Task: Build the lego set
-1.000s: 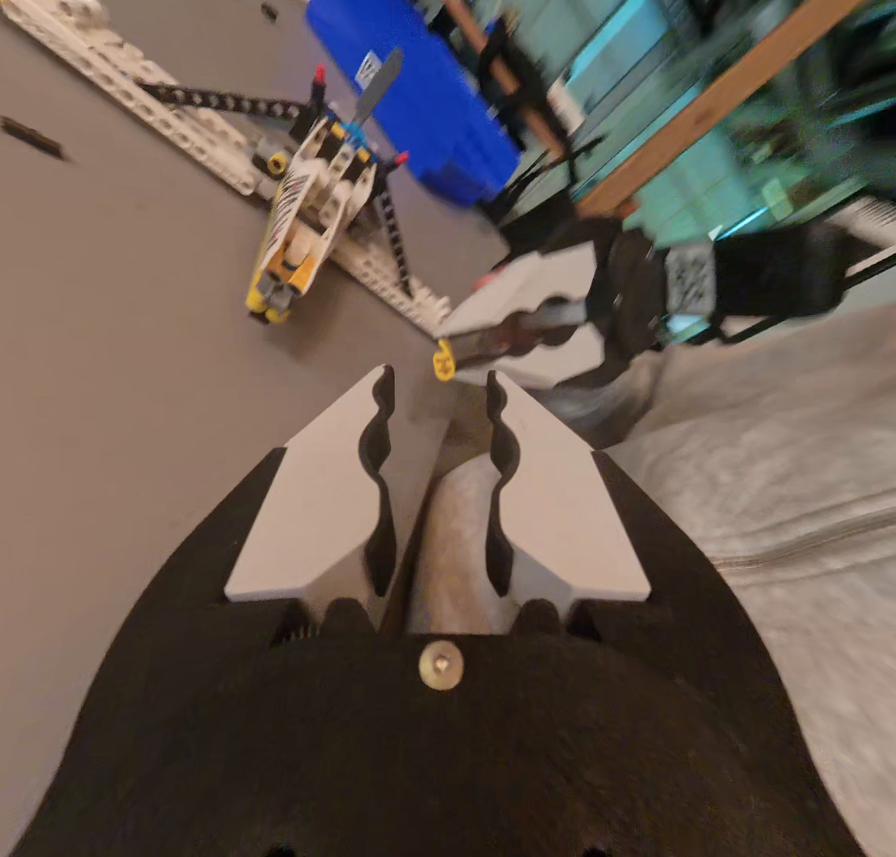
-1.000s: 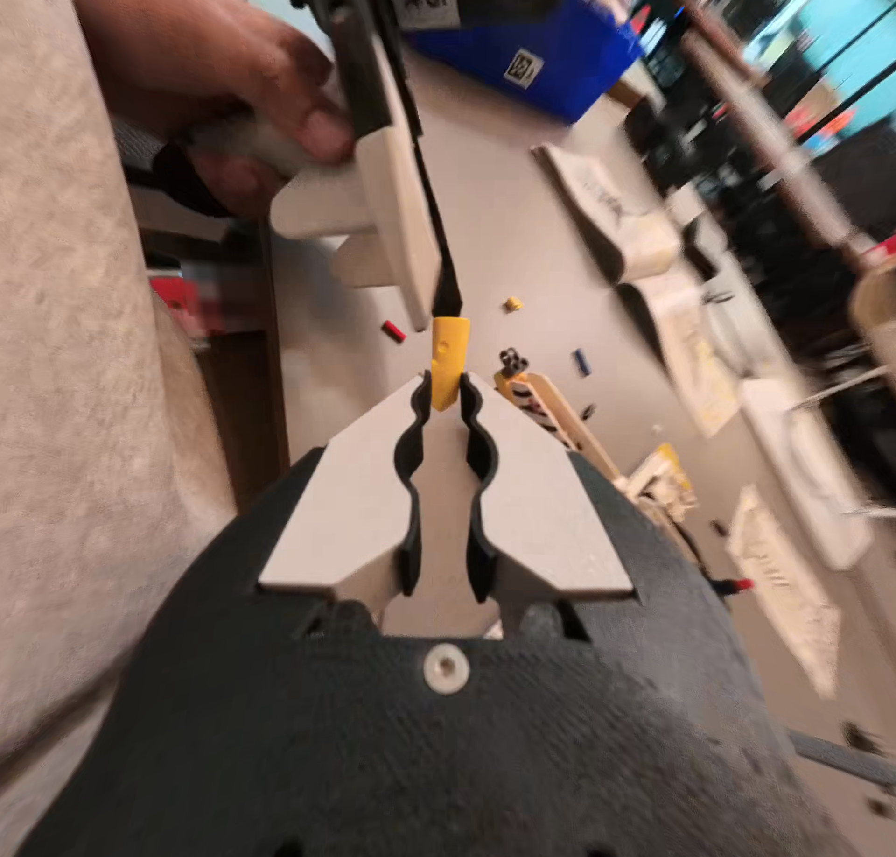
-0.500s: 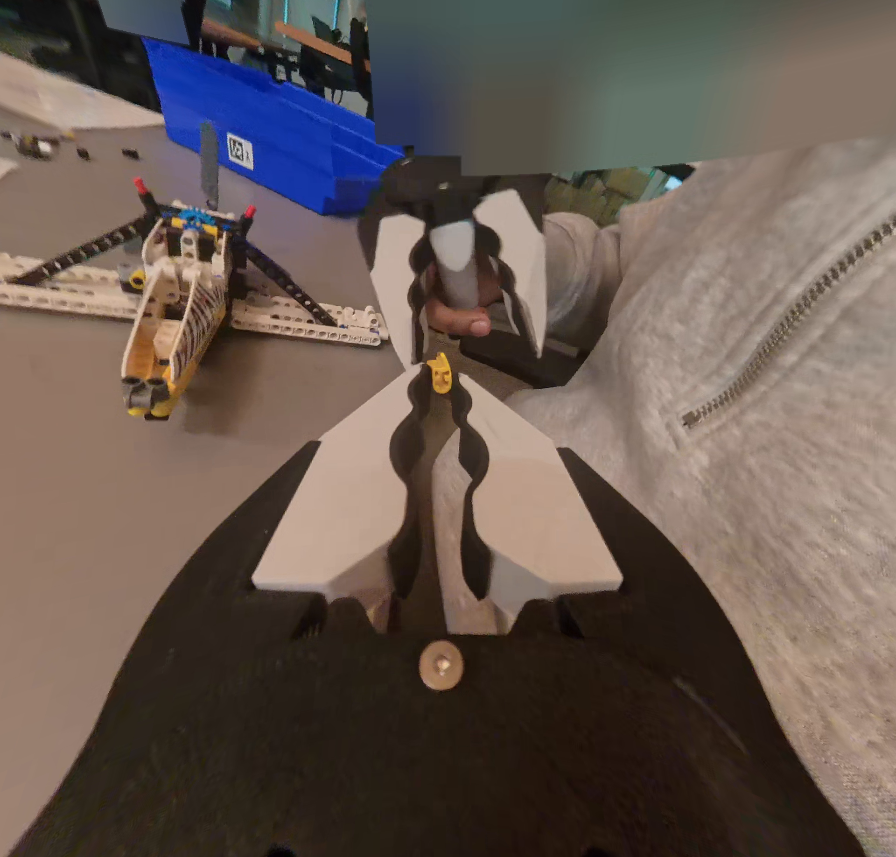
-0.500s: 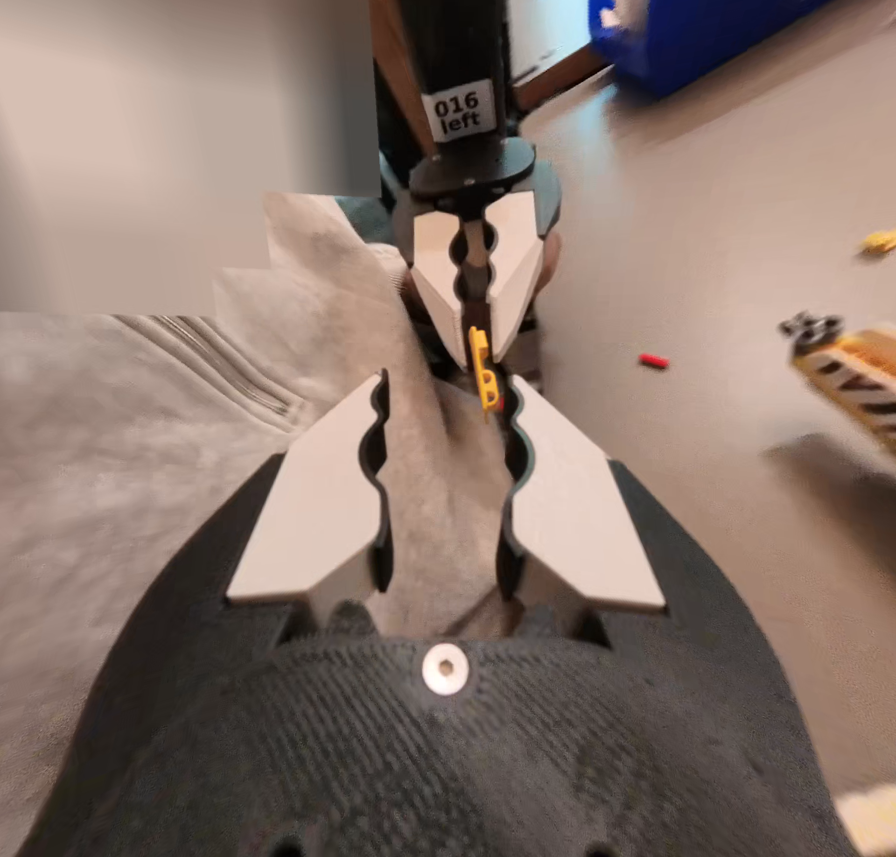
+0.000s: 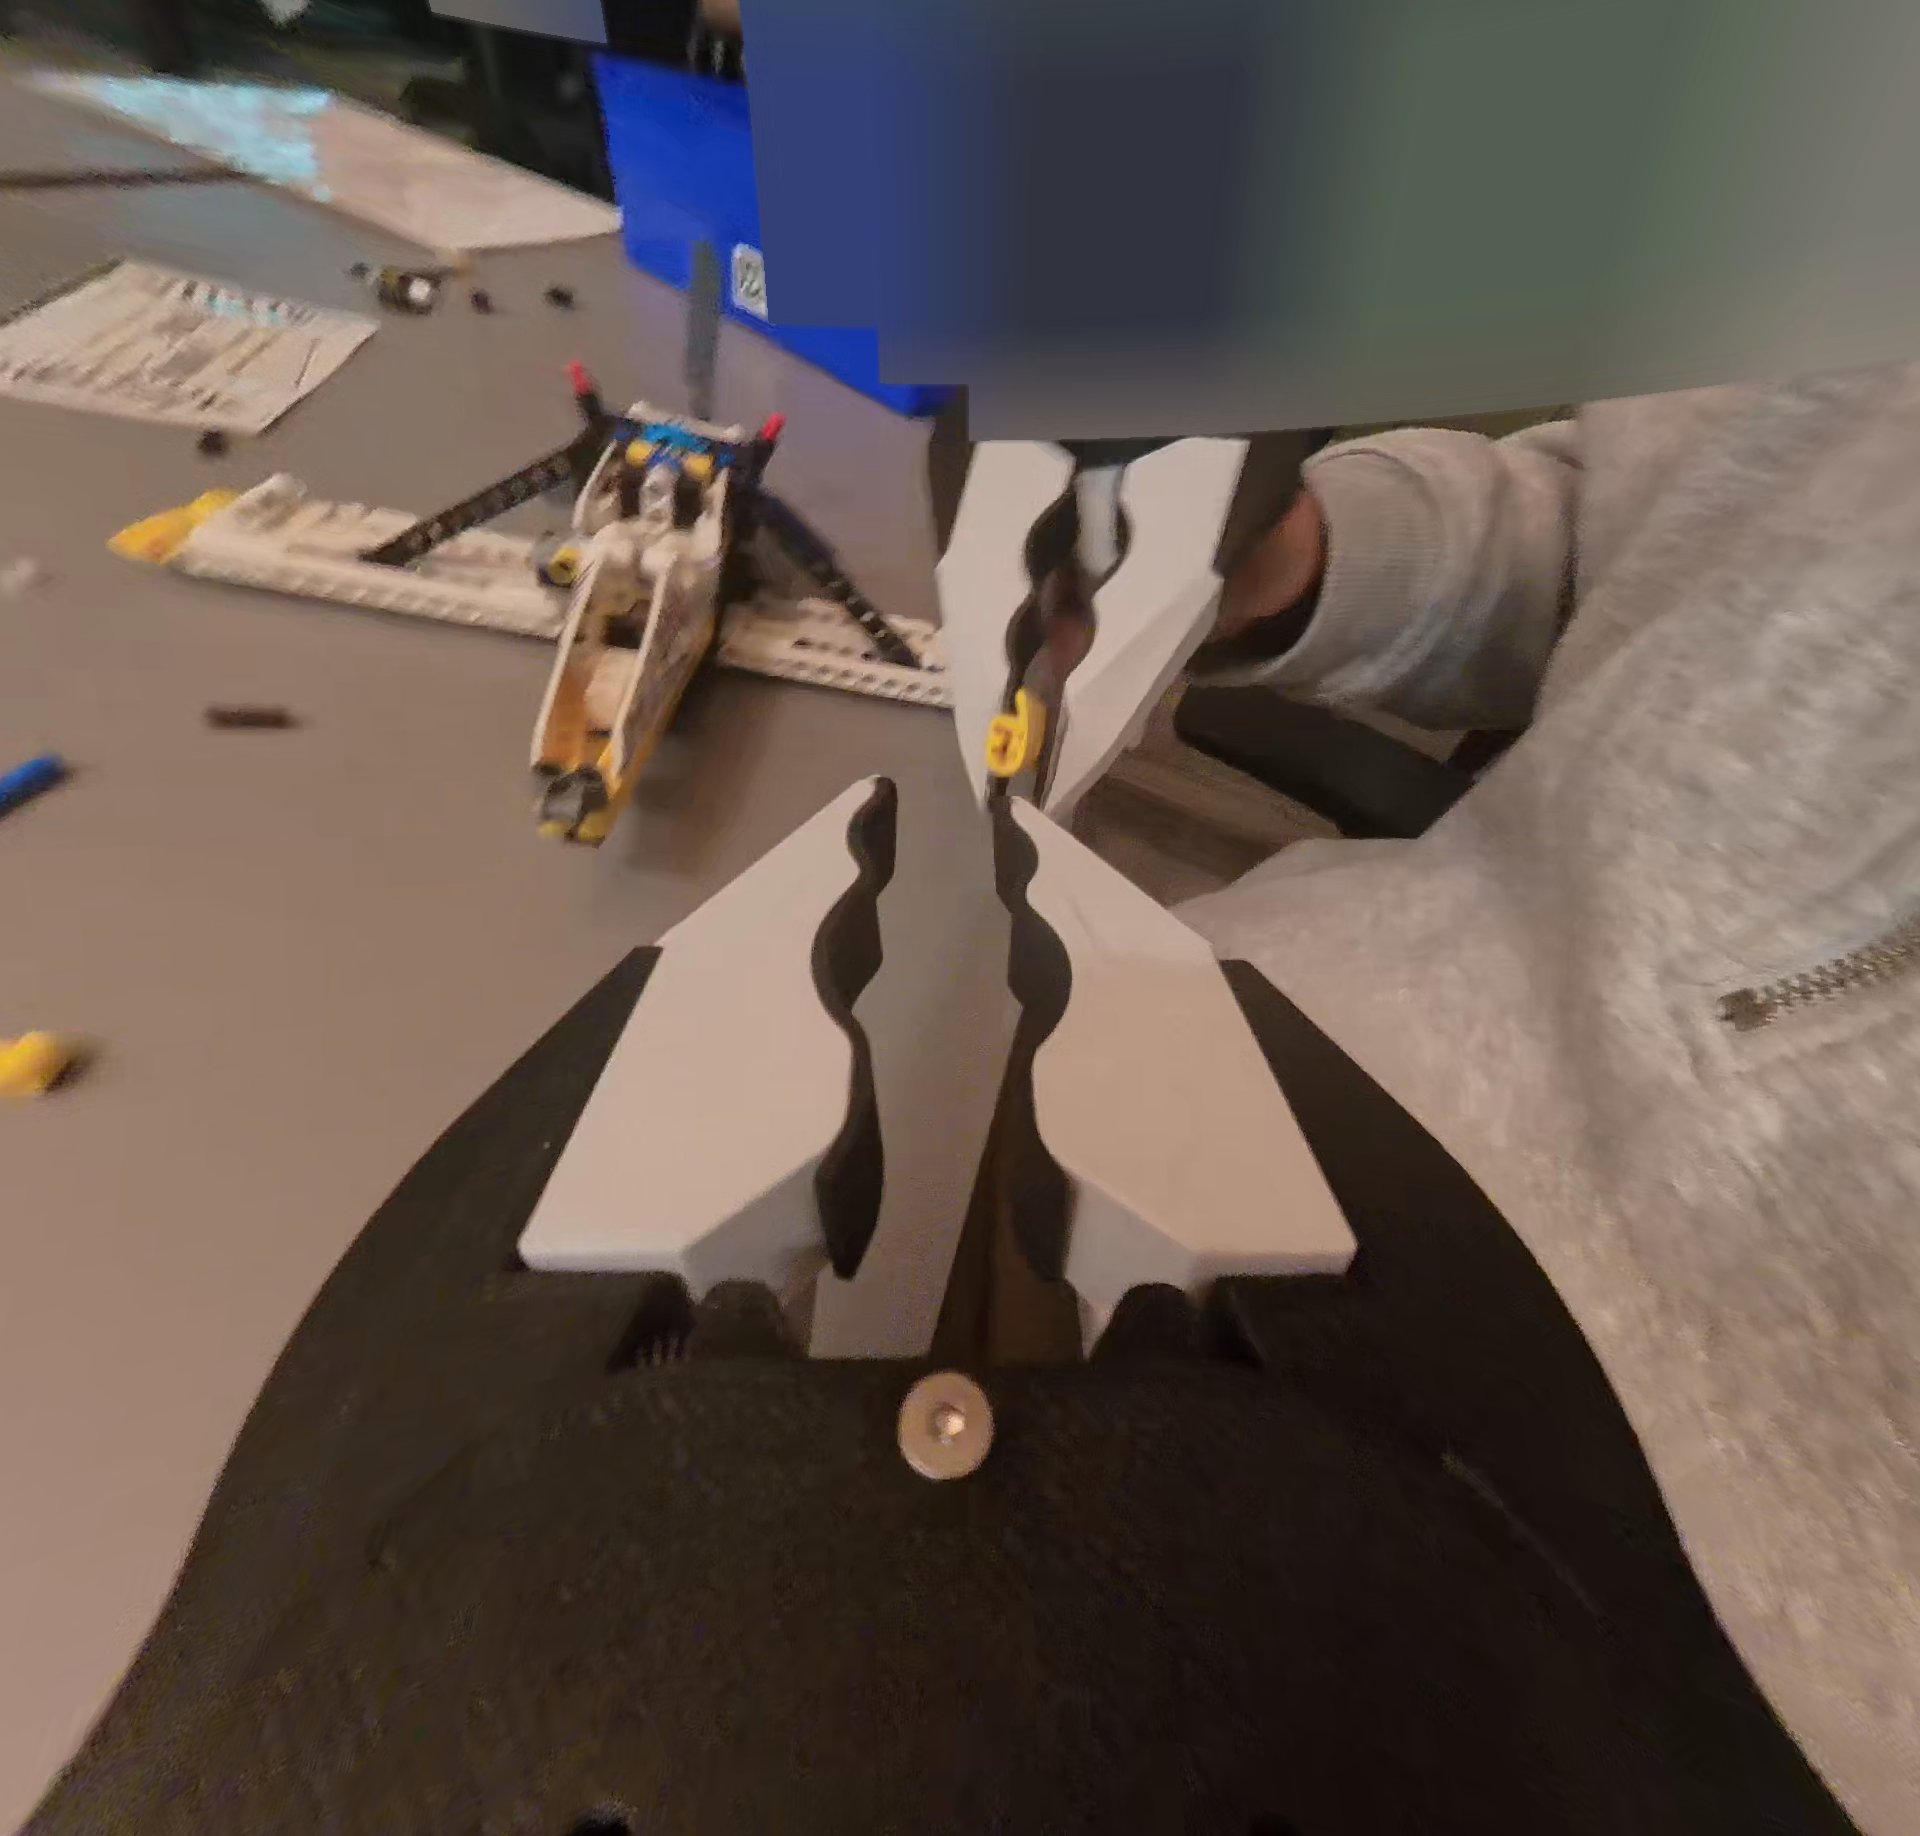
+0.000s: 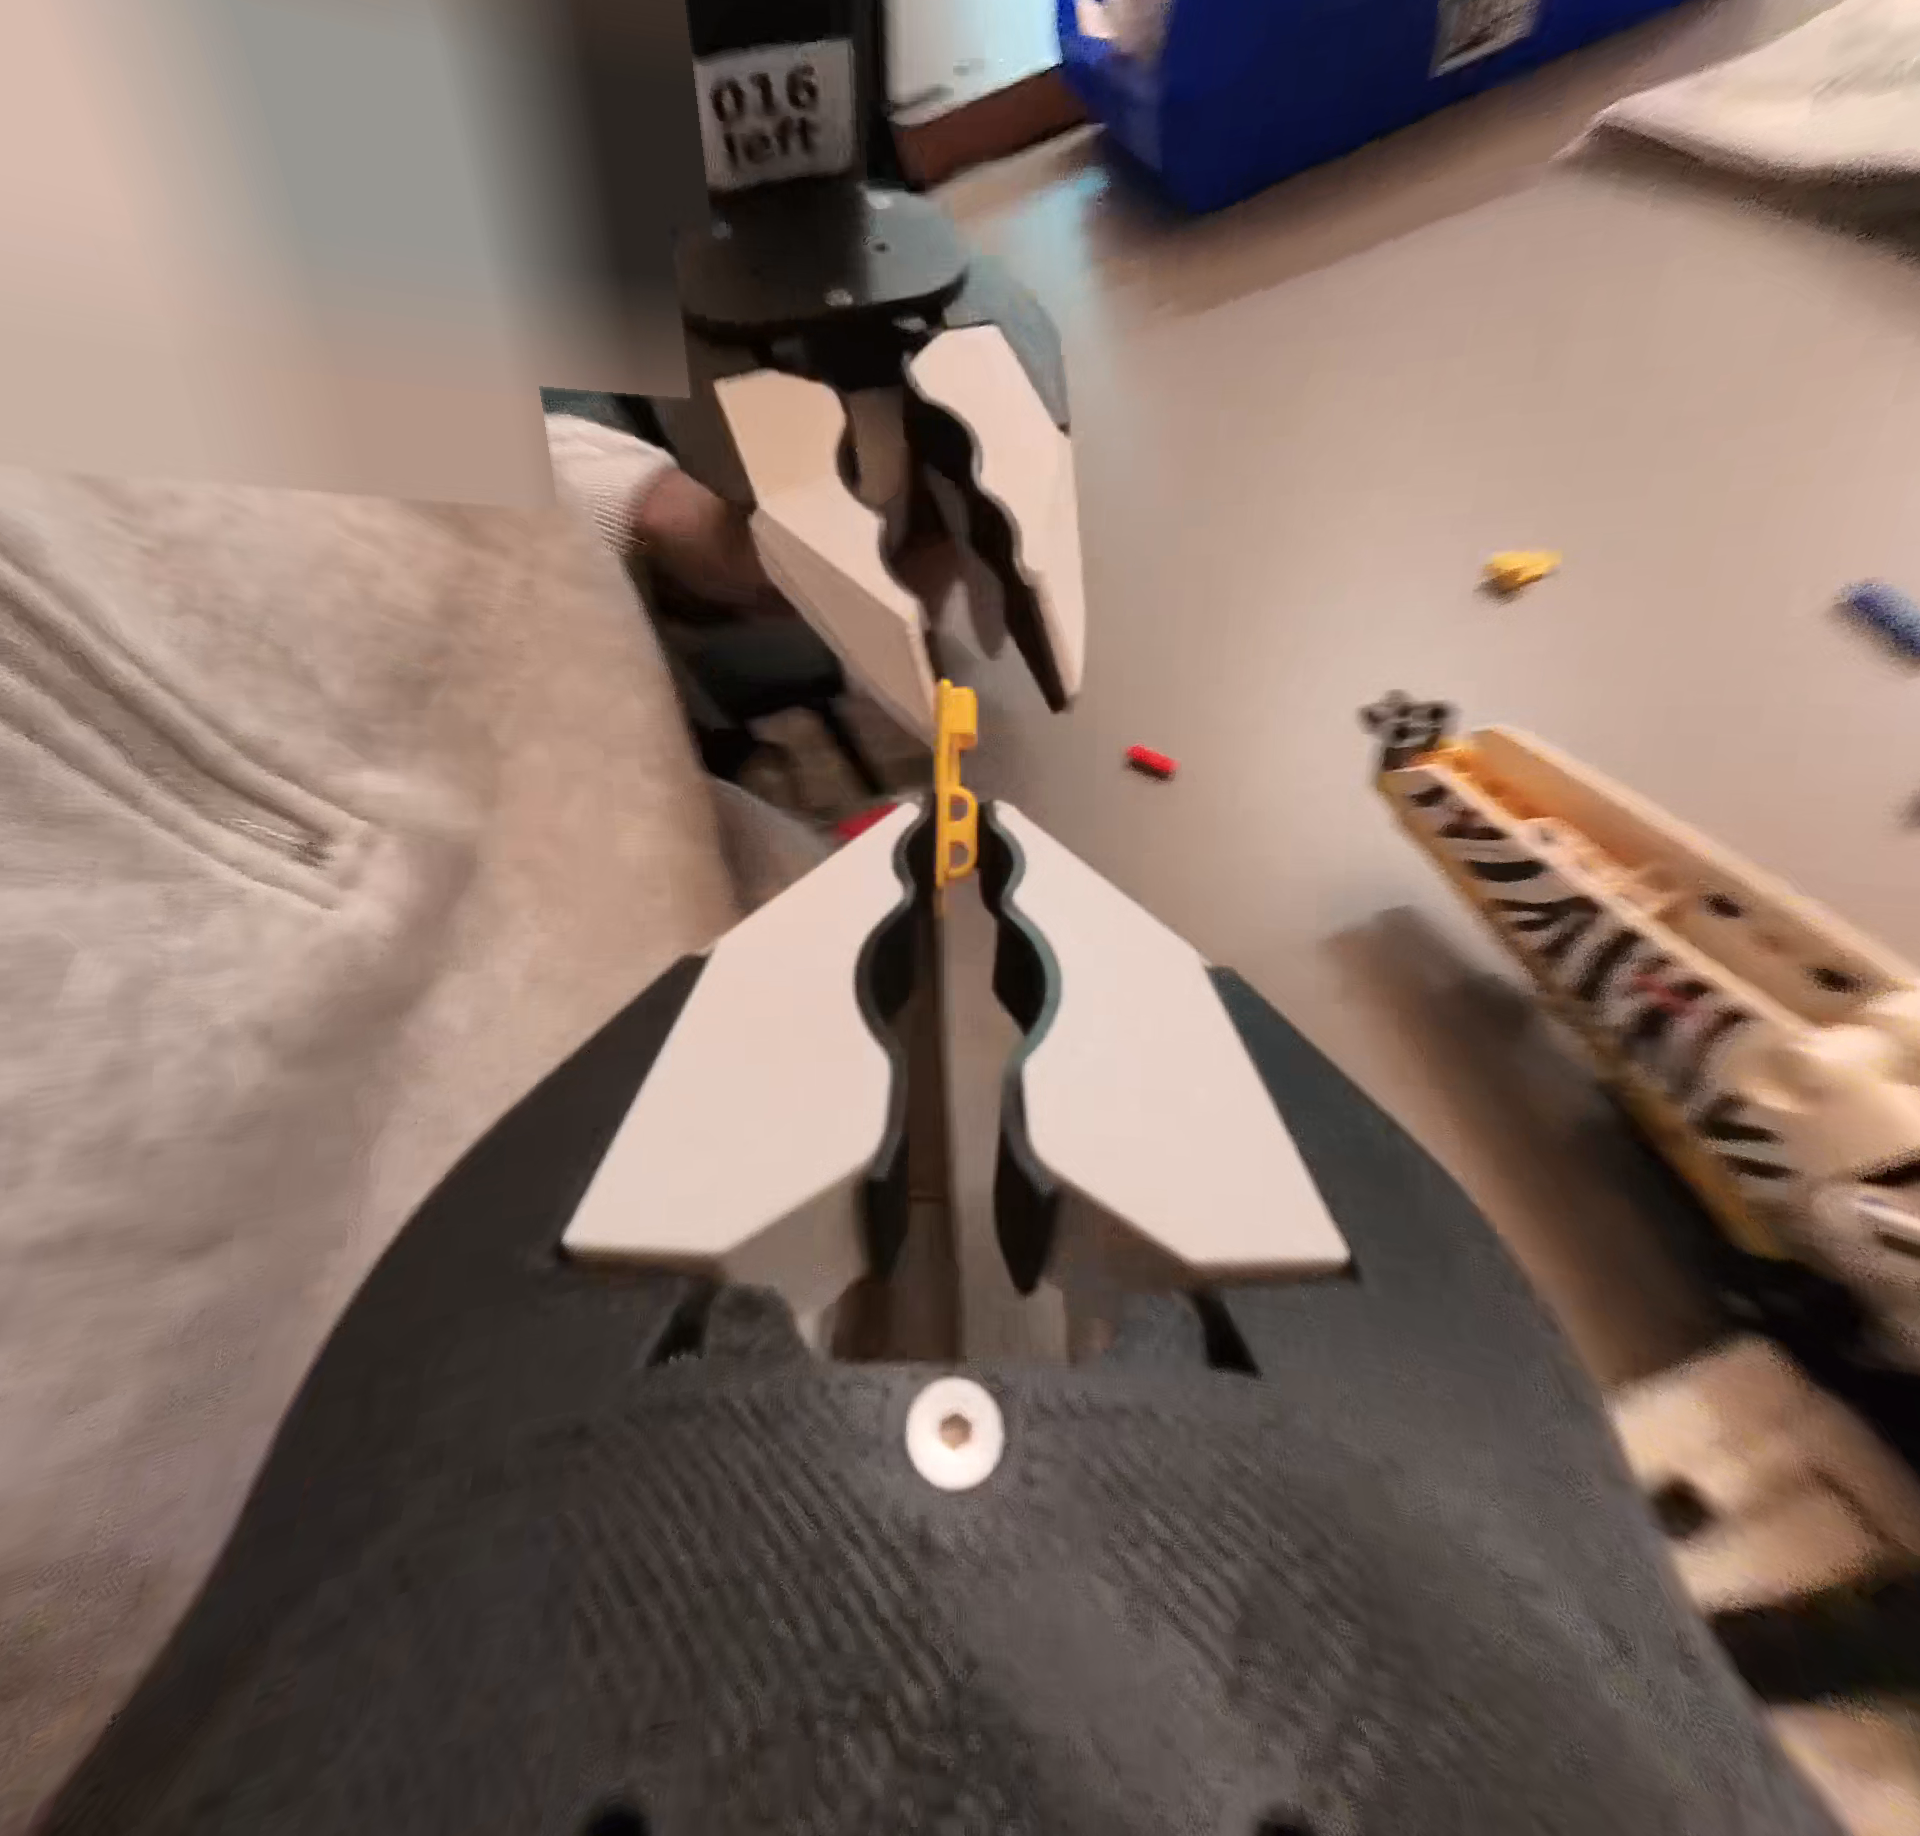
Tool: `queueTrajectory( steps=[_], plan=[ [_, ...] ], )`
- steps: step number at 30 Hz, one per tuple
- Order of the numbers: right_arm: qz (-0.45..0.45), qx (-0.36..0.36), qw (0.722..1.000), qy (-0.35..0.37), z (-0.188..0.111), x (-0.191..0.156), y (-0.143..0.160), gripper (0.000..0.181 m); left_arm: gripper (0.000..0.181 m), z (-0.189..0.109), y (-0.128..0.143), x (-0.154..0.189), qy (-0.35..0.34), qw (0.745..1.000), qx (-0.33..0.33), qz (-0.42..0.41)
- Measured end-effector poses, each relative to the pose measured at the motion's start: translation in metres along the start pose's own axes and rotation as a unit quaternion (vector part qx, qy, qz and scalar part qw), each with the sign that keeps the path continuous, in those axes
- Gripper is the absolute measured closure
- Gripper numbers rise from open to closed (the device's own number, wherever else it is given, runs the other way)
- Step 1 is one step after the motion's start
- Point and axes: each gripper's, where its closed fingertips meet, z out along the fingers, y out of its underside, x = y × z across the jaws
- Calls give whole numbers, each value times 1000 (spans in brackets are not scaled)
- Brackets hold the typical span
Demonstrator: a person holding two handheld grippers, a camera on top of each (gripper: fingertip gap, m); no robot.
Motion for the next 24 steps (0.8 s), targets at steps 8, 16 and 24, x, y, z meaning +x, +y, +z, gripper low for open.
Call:
queueTrajectory(
  steps=[8,16,24],
  plan=[
    [-167,57,969,172,-12,25,-21,175,155,-6,3,-12,27,993,19,-111],
    [-5,202,977,60,-3,3,-49,176,165,-10,-39,8,95,978,154,-107],
    [20,185,982,24,9,-5,-41,176,174,-24,-37,9,131,958,193,-165]
  ],
)
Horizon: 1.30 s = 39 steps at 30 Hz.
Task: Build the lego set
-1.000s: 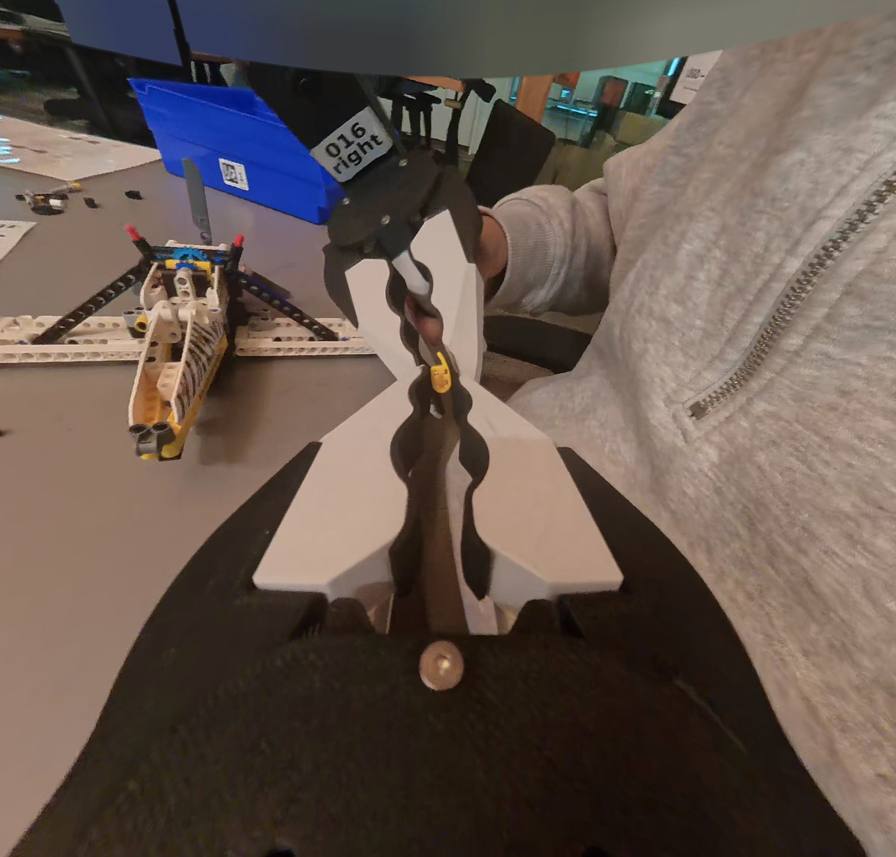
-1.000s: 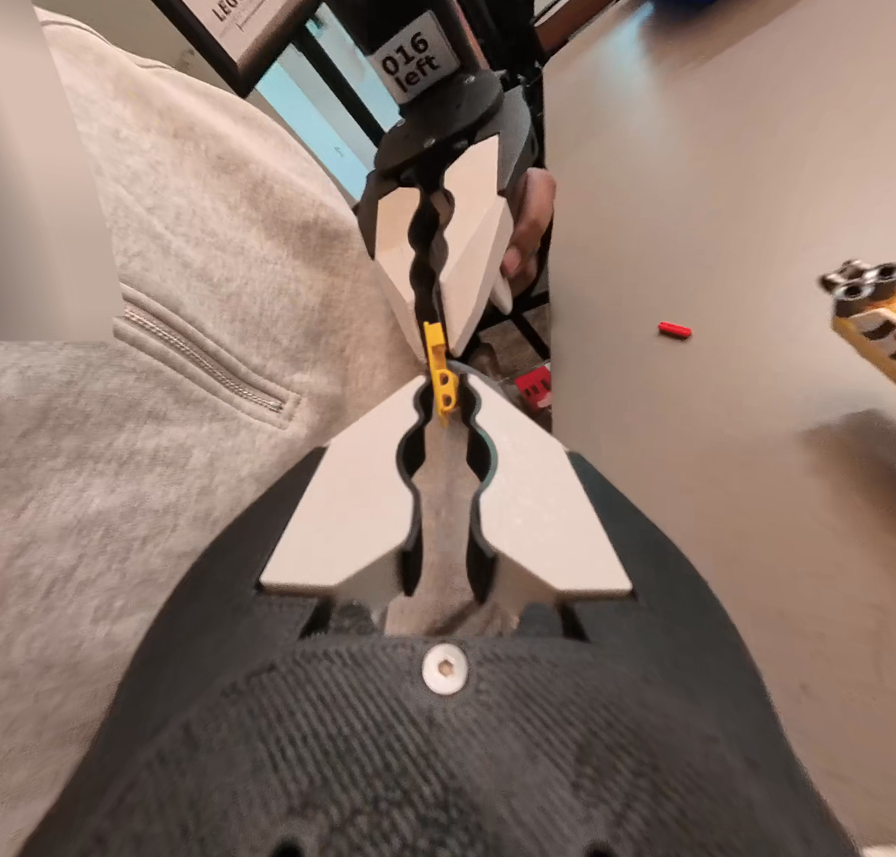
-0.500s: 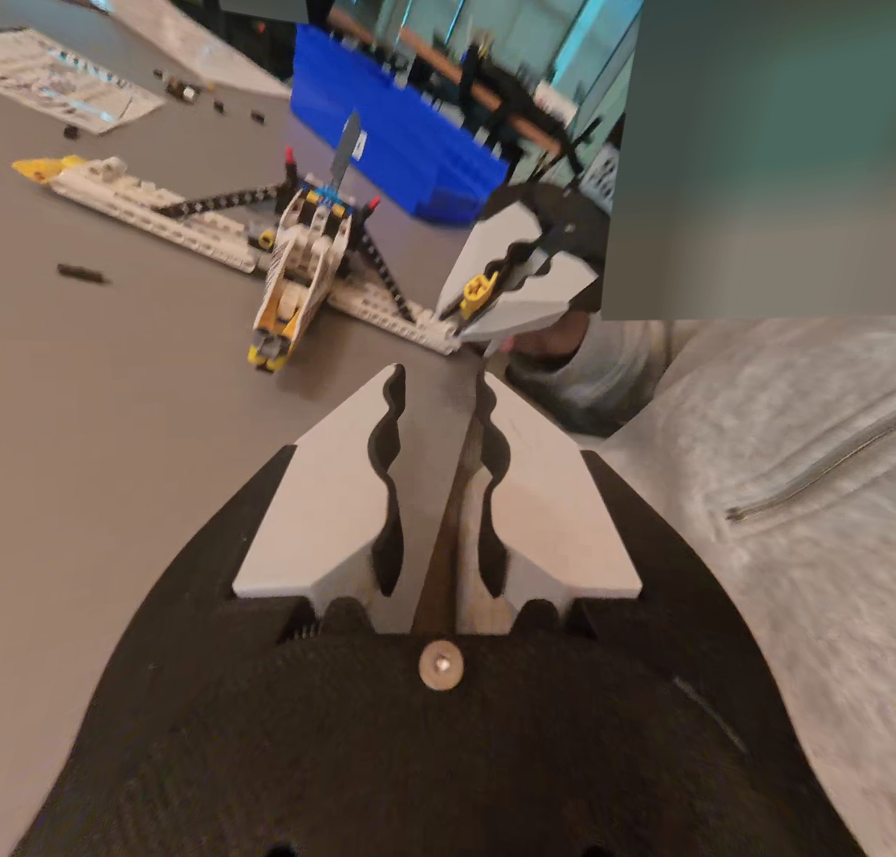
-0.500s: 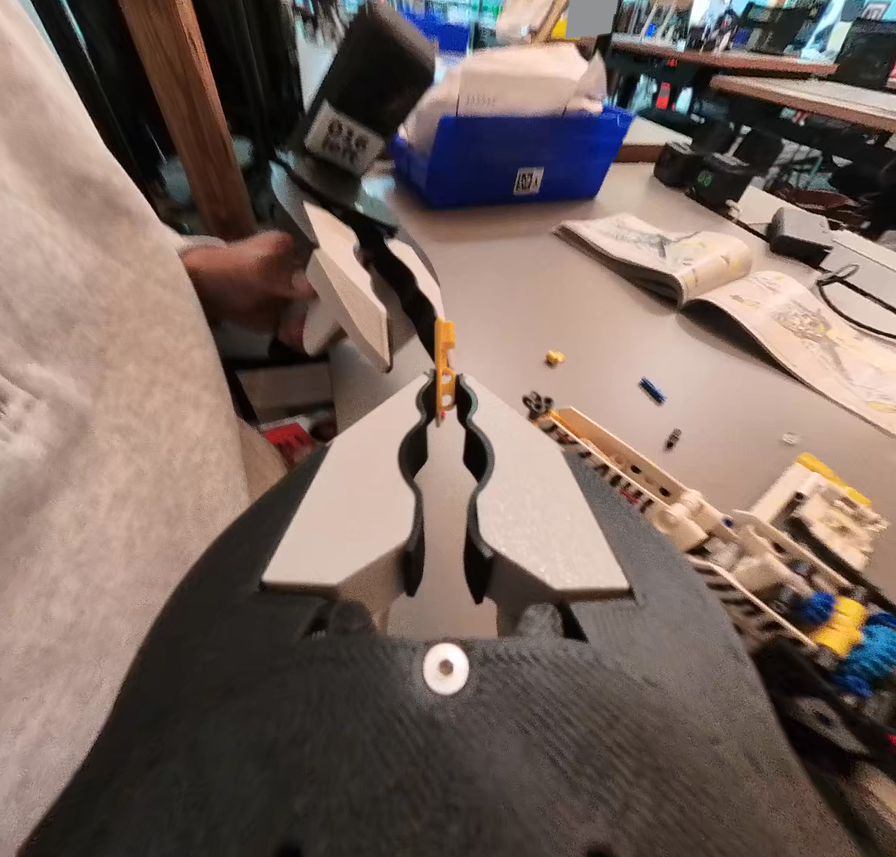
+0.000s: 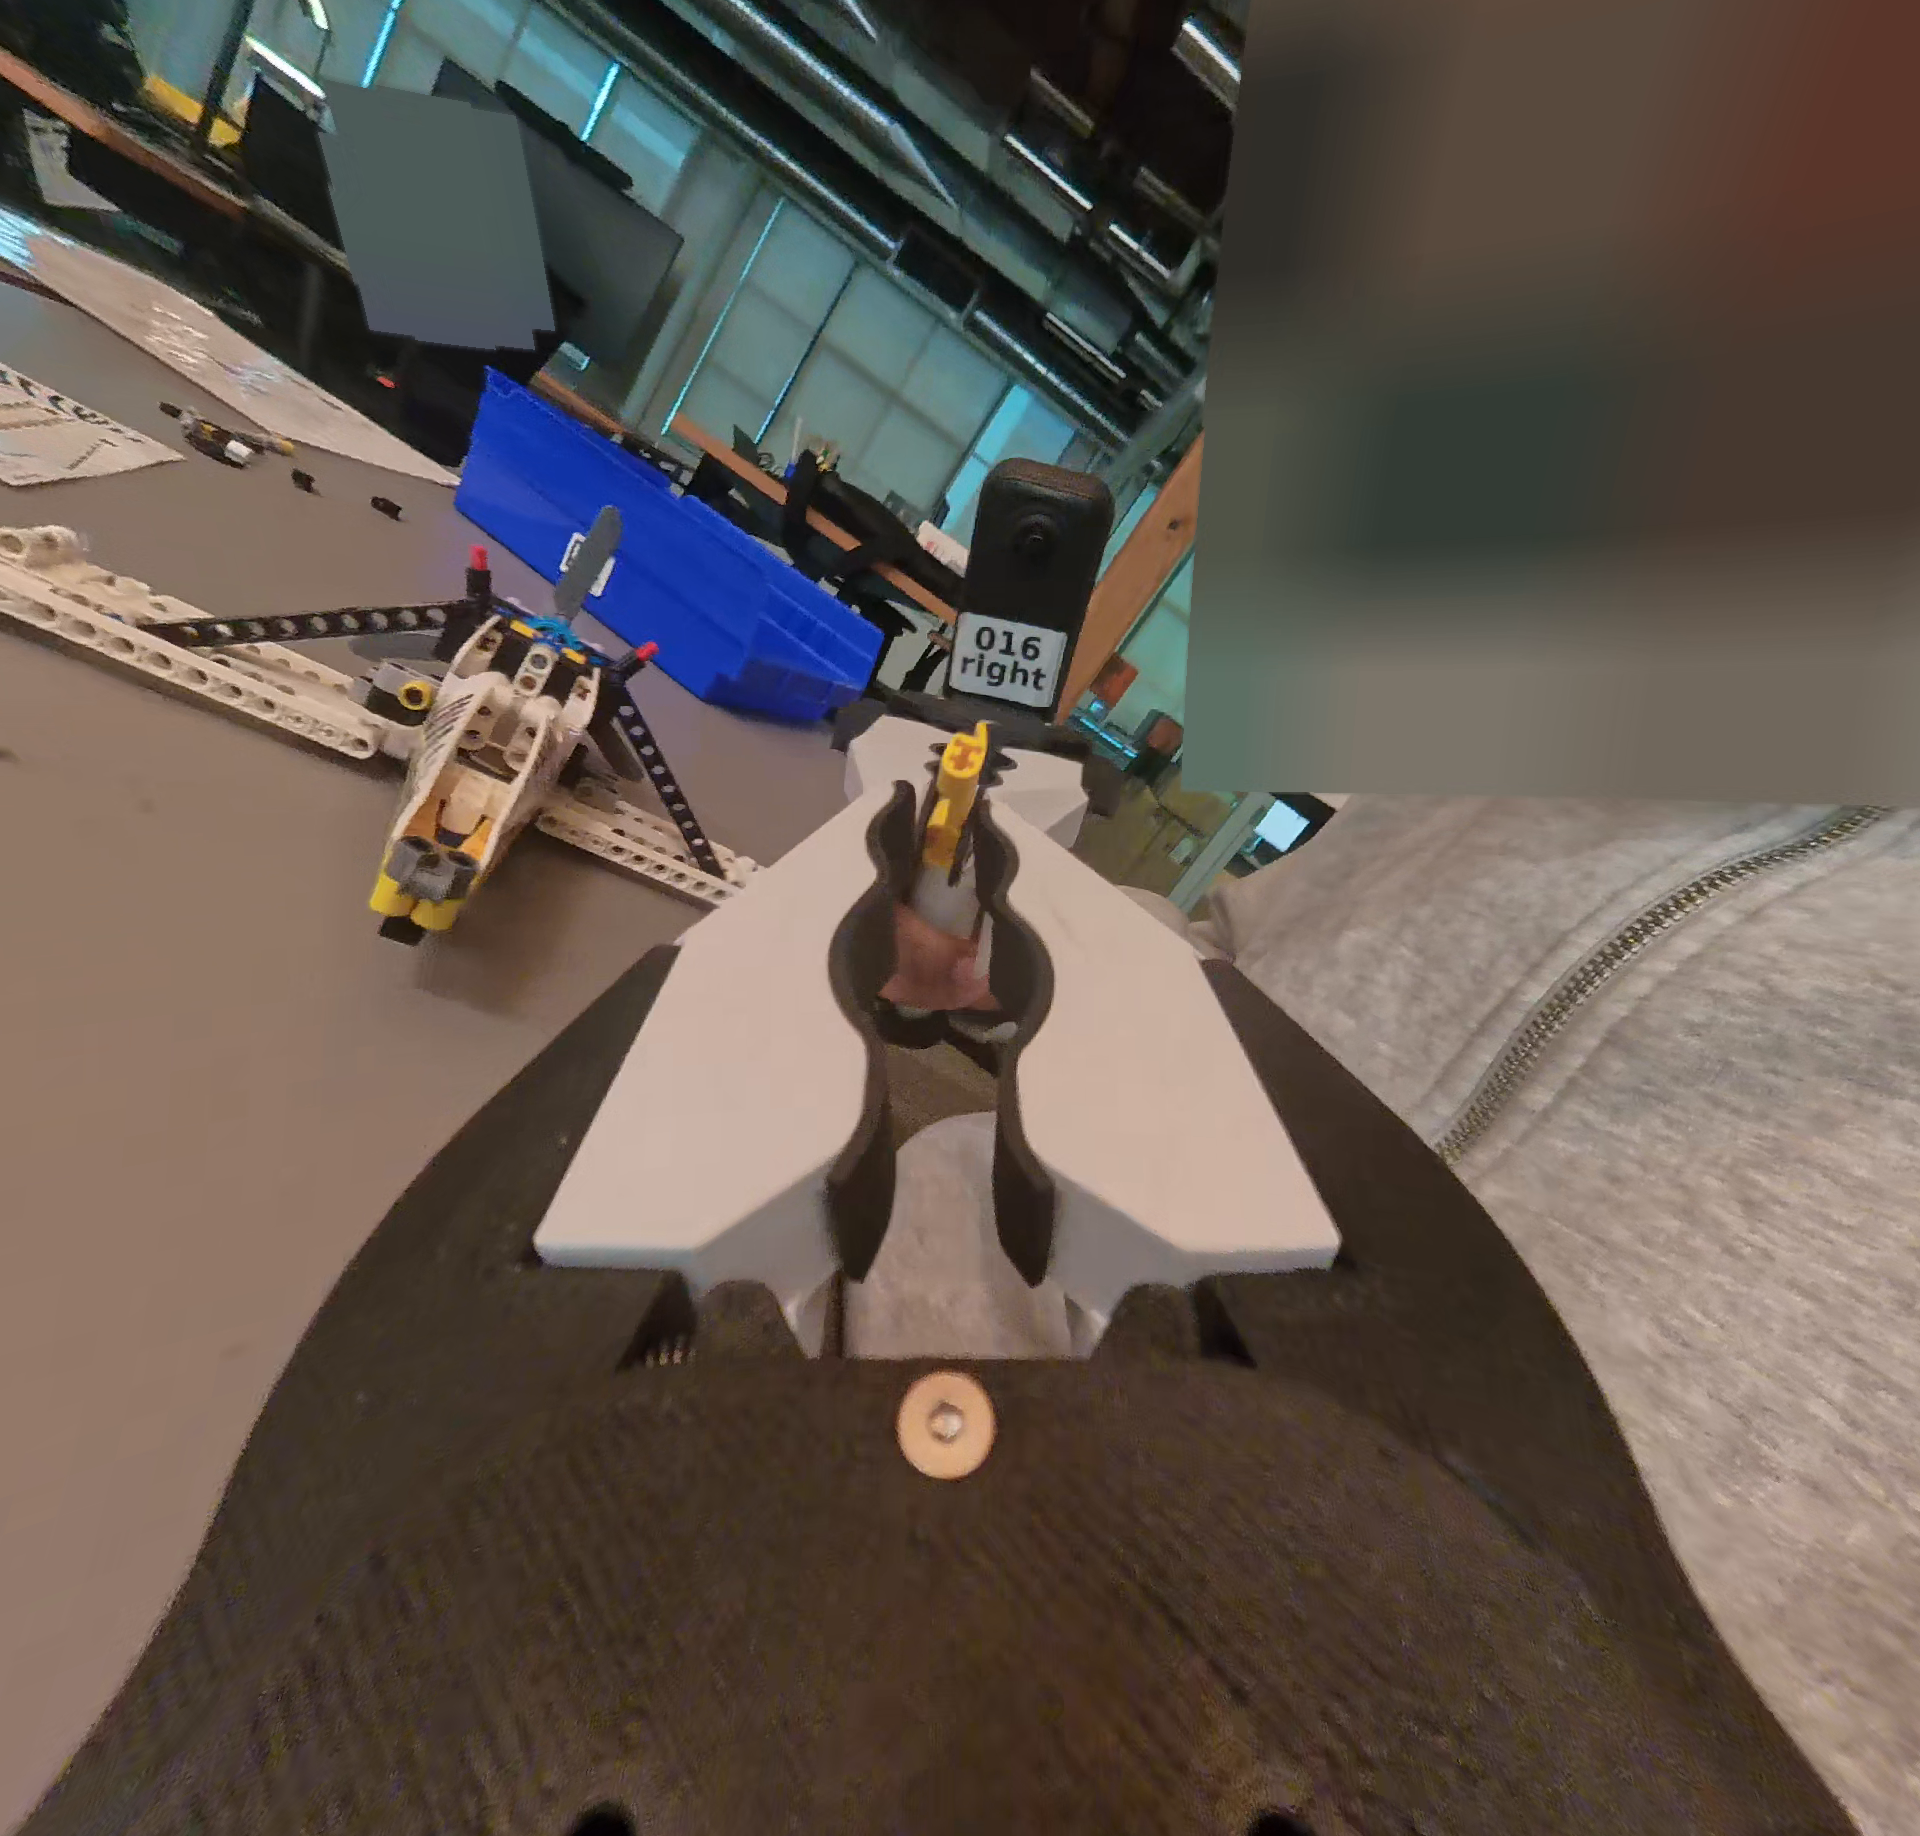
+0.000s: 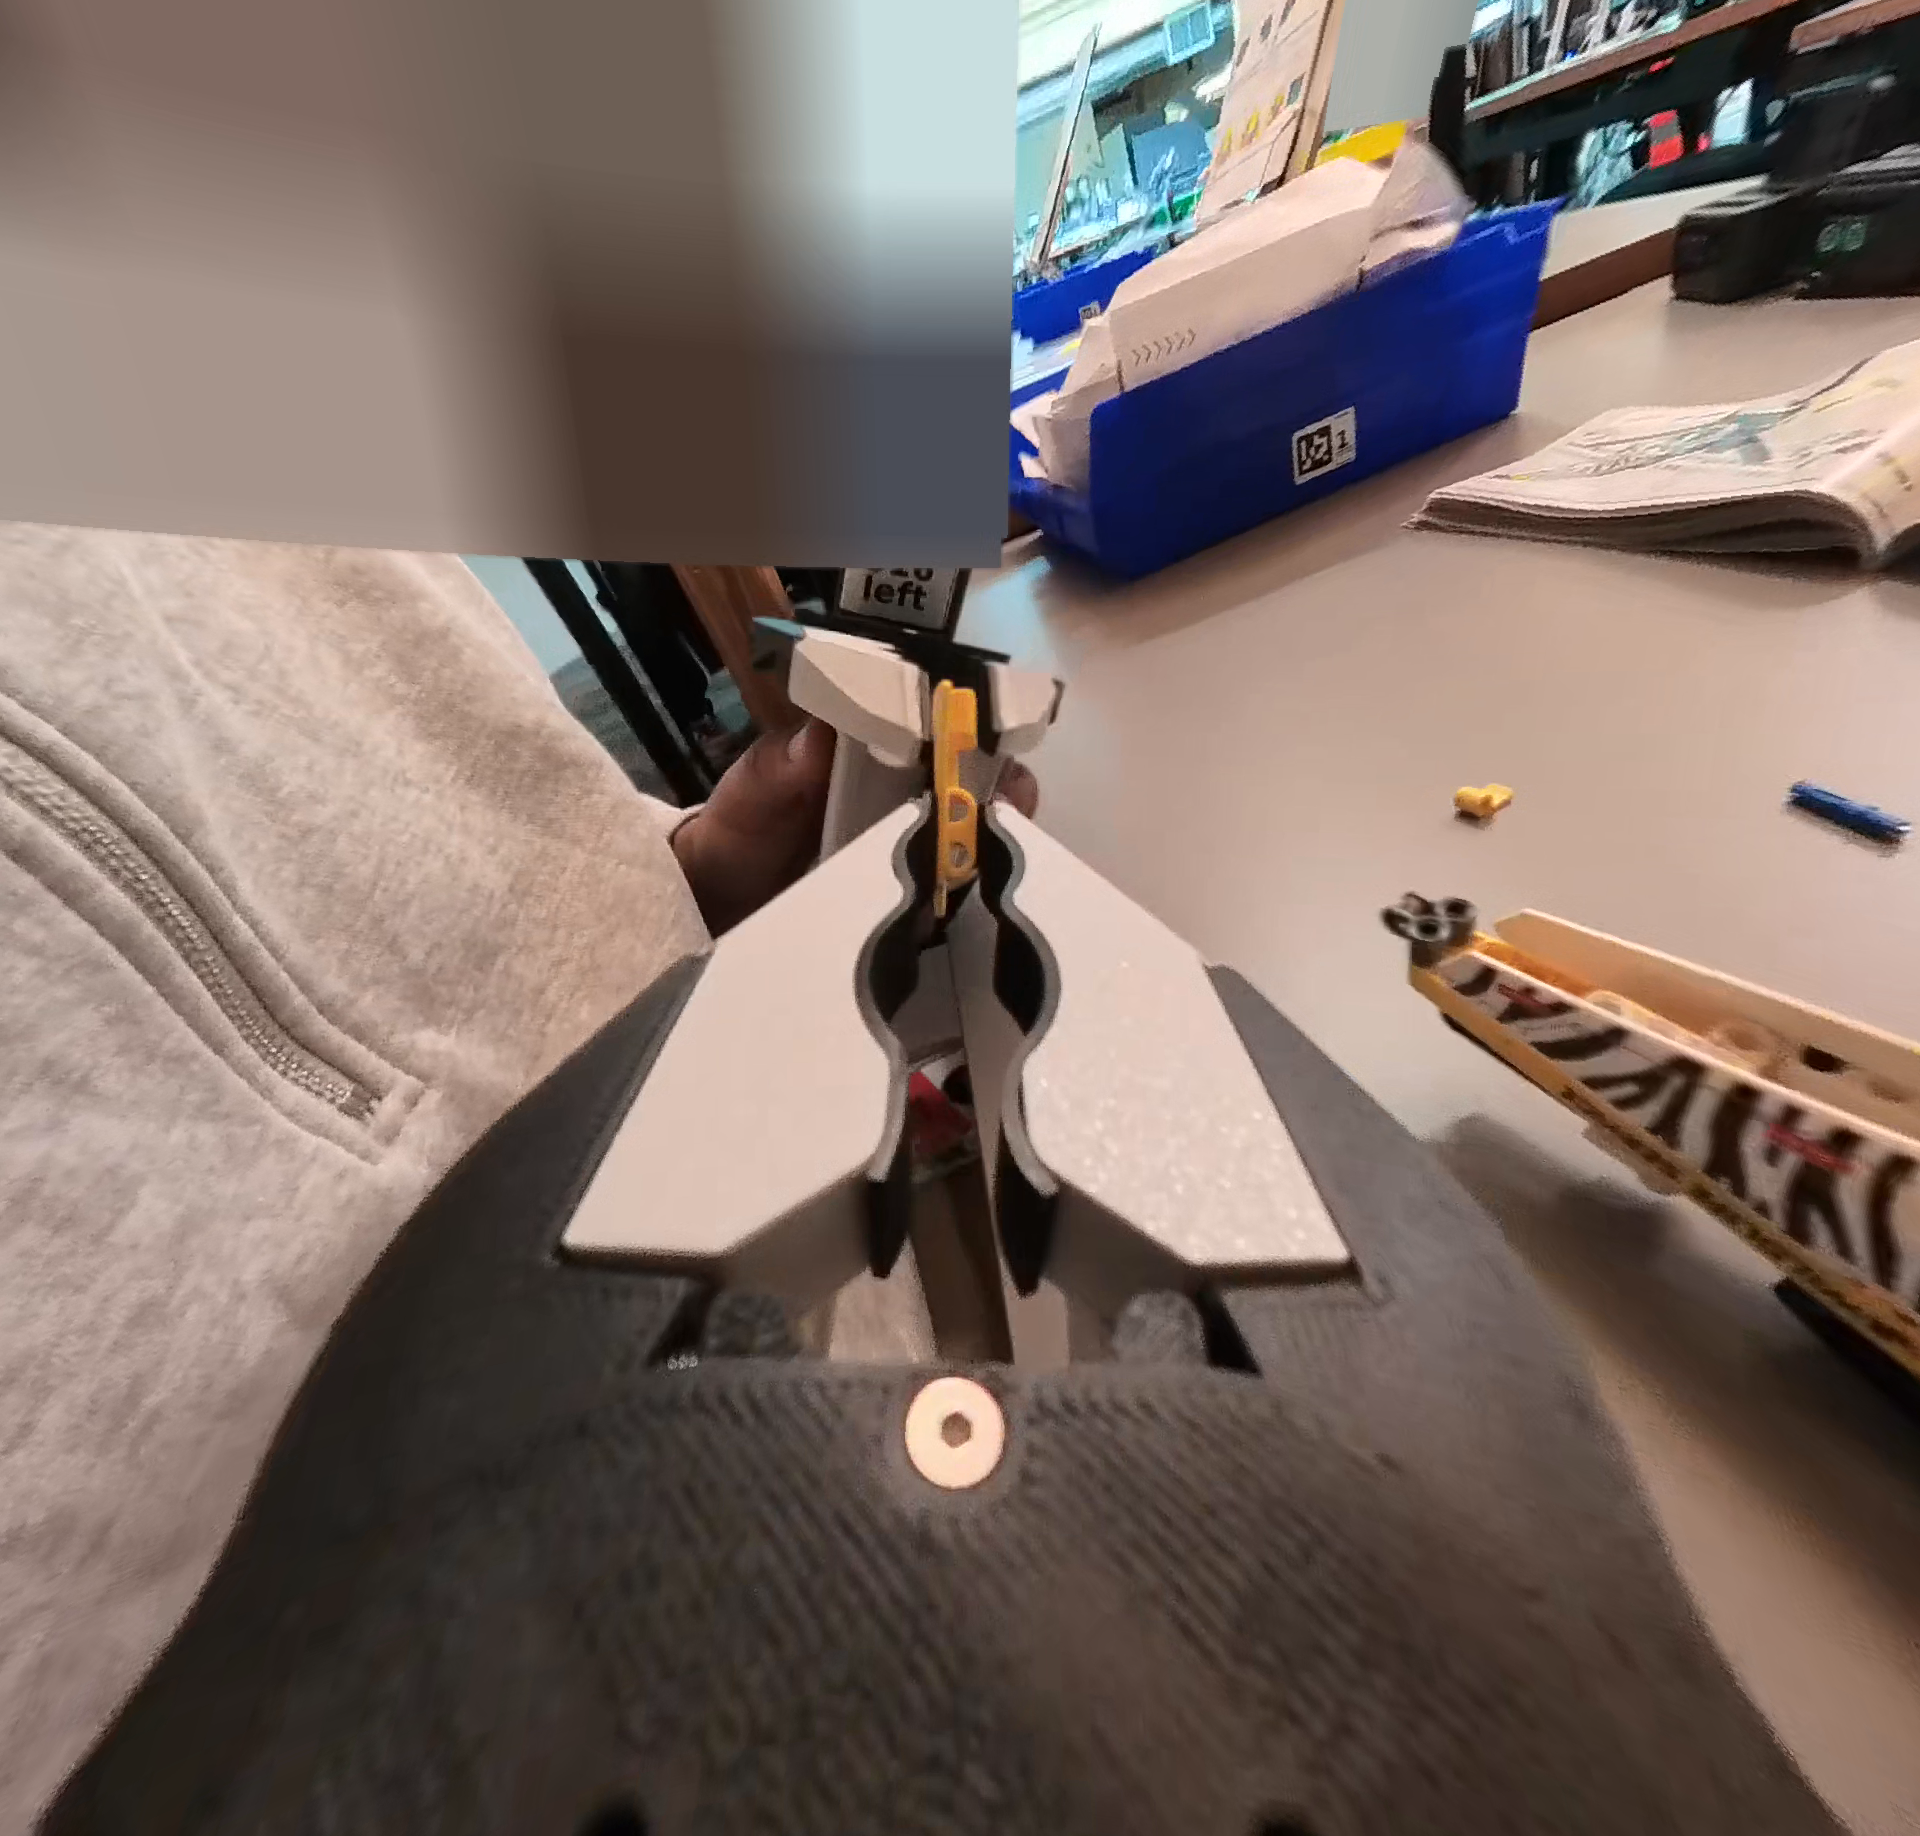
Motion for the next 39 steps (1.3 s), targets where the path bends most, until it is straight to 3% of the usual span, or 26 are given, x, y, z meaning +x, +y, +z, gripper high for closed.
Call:
queueTrajectory(
  steps=[7,10,14,17,21,26,29,35,39],
  plan=[
    [-31,-34,999,28,31,-3,10,176,178,-12,-2,5,-40,998,1,40],
    [-68,-108,989,74,32,16,29,163,180,-34,-8,-10,-108,991,-21,74],
    [-136,-223,958,120,27,41,51,160,181,-62,7,-38,-215,954,-130,162],
    [-172,-289,935,115,30,53,59,162,181,-69,13,-45,-240,939,-164,182],
    [-175,-354,912,110,29,61,69,167,181,-70,17,-49,-233,947,-161,149],
    [-168,-330,916,157,11,60,58,168,181,-67,16,-52,-223,957,-147,114],
    [-146,-296,922,202,-9,61,51,168,181,-58,28,-56,-216,955,-183,92],
    [-92,-161,954,234,-24,49,34,167,154,-30,45,-65,-217,944,-238,76],
    [-86,-93,966,223,-23,40,19,166,150,-7,52,-84,-260,920,-281,84]
  ],
)
